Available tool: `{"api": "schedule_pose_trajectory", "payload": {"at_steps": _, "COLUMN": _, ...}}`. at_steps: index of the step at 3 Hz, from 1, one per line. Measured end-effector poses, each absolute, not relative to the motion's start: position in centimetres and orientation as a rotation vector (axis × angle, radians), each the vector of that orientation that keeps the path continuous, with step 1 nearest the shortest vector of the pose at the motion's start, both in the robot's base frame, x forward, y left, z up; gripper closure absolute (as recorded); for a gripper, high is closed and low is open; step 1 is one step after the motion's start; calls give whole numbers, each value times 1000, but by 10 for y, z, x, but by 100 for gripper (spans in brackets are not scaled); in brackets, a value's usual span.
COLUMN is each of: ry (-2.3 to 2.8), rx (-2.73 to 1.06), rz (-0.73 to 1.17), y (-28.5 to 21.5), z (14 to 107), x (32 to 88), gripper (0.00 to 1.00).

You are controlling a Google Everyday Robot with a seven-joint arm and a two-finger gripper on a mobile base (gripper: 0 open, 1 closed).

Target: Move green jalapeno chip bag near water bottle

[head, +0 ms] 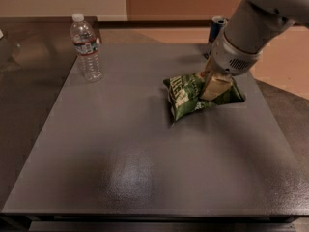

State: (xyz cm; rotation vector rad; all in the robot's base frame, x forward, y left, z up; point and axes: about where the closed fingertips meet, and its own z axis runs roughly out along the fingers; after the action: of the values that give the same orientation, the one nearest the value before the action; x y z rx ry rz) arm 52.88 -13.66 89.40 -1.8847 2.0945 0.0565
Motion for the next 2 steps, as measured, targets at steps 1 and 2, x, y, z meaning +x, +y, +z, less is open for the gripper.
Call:
{"api": "schedule_pose_trajectory", "payload": {"at_steps": 1, "ry": 2016, "rx": -1913, "rz": 88, "y": -97, "z": 904, "x": 539, "gripper": 100}}
{"api": "schedule_pose_trajectory", "payload": {"at_steps": 2, "ry": 1926, "rx": -1942, "rz": 123, "y": -57, "z": 908, "x": 551, "gripper": 100}}
